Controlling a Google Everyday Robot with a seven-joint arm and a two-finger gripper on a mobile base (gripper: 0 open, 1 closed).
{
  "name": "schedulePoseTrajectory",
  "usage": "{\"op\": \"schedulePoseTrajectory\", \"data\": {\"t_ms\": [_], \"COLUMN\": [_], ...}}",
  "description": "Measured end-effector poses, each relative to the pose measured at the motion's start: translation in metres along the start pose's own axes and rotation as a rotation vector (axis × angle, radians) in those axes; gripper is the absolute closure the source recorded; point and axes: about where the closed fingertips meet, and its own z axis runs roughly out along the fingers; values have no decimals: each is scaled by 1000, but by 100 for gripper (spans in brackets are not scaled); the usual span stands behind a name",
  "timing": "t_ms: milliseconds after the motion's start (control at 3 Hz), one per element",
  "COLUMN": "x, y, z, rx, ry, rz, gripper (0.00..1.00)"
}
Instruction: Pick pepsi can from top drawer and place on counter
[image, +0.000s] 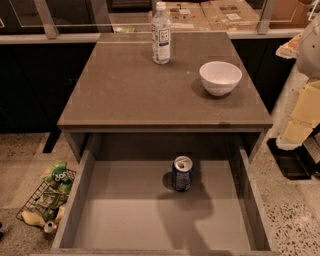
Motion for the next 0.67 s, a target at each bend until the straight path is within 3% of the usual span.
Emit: {"op": "schedulePoseTrajectory", "data": {"t_ms": [333, 667], "x": [0, 9], "y": [0, 0], "z": [0, 10], "rx": [0, -6], "ry": [0, -64], "rz": [0, 19], "gripper": [0, 0]}}
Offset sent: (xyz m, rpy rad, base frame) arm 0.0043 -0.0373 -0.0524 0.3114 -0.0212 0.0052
